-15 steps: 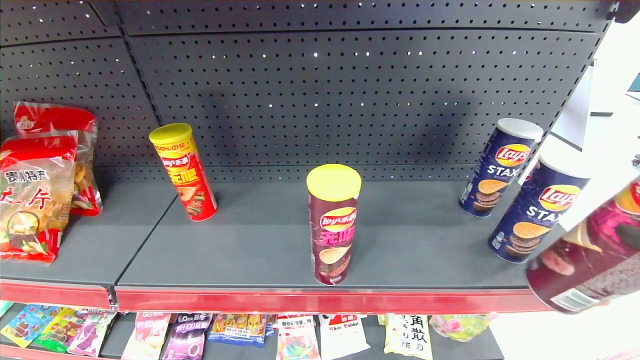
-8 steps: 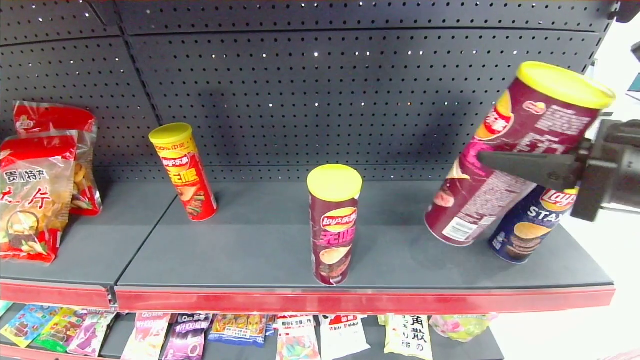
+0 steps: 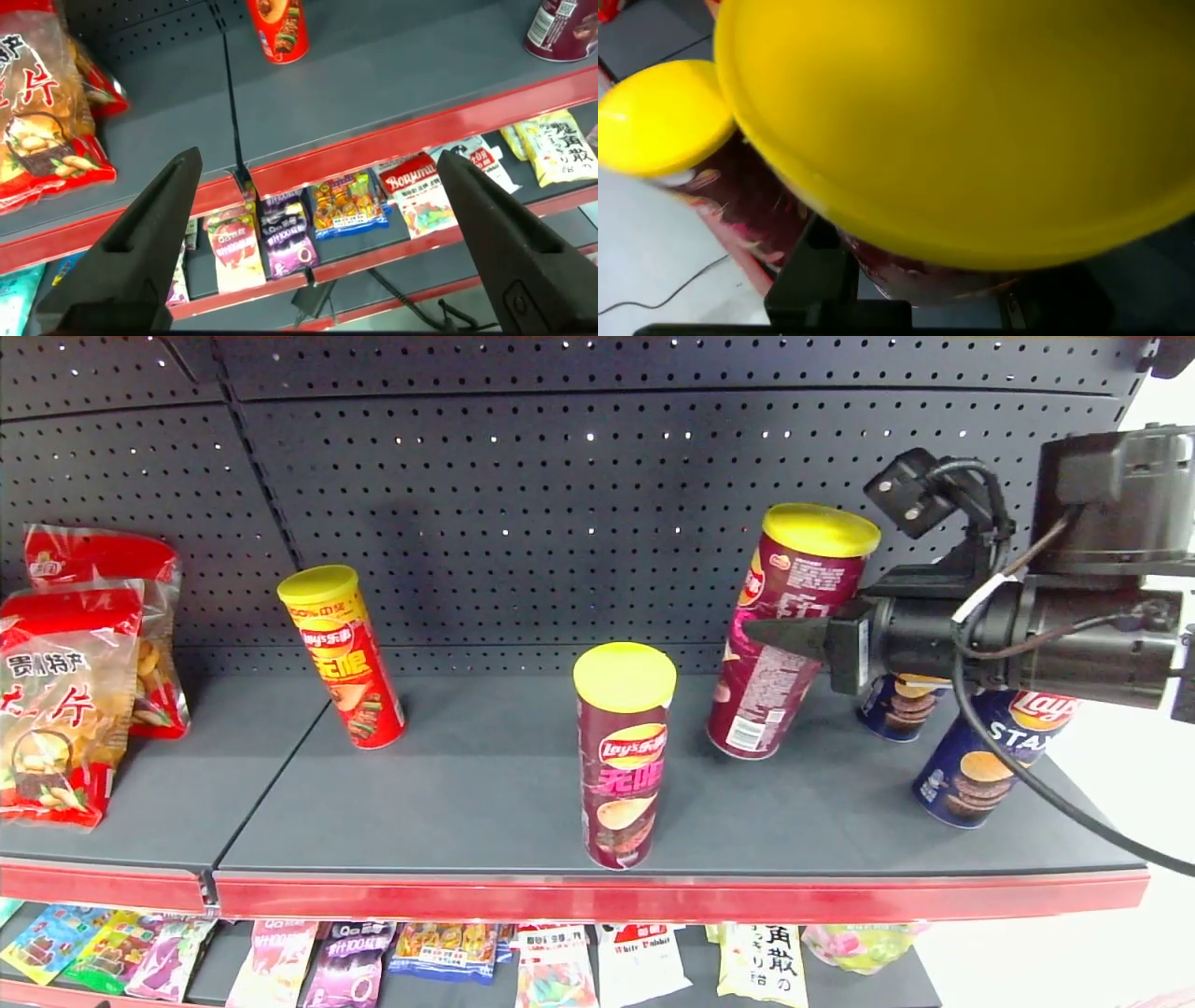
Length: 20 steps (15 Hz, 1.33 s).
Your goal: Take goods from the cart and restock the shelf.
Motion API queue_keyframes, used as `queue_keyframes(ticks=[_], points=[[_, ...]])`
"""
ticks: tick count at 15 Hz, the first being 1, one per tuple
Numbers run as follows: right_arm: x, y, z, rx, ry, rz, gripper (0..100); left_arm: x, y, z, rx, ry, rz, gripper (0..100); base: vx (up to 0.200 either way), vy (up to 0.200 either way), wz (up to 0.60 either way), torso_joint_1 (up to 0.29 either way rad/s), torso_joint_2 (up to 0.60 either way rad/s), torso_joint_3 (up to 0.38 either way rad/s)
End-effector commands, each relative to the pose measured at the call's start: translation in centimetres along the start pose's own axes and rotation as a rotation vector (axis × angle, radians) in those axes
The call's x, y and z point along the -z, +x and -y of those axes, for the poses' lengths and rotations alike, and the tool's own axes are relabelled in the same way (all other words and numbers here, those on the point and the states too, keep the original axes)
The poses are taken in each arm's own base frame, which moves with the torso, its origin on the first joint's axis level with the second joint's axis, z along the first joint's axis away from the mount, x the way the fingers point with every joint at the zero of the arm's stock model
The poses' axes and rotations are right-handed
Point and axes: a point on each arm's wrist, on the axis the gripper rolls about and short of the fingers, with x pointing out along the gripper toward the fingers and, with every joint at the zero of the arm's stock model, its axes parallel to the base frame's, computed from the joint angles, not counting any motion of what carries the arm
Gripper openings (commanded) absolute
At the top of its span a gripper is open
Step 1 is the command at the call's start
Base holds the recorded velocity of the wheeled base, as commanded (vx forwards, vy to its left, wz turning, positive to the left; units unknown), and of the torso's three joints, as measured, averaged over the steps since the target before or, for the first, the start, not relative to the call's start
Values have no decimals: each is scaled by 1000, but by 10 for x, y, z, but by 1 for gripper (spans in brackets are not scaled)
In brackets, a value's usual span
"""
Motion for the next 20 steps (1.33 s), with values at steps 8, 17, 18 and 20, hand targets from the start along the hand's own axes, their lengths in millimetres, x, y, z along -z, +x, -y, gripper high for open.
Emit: queue_keyframes(ticks=[8,17,18,20], points=[[20,80,14,-54,-14,-28,0,-5,2,-1,5,1,-6,100,0,0,0,0,0,0],[22,109,9,-122,-59,-18,0,-9,4,-2,5,1,-9,100,0,0,0,0,0,0],[23,111,9,-122,-59,-20,0,-9,4,-2,5,1,-9,100,0,0,0,0,0,0],[26,118,7,-131,-60,-27,0,-10,6,-2,7,1,-17,100,0,0,0,0,0,0]])
